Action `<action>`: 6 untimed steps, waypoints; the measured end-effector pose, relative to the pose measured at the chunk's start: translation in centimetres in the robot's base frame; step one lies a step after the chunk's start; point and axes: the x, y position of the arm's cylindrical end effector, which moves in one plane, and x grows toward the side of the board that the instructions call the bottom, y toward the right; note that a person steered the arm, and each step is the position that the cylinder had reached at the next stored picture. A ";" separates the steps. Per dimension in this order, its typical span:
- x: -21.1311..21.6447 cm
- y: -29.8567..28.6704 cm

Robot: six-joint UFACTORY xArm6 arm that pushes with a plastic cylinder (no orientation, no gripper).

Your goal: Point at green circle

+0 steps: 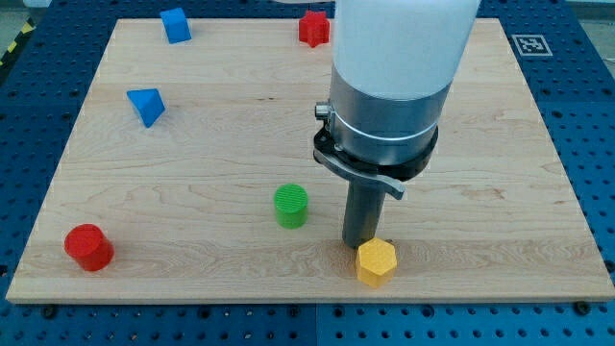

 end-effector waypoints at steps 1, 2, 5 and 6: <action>-2.3 0.2; -3.2 -0.4; -2.7 -3.4; -1.3 -3.7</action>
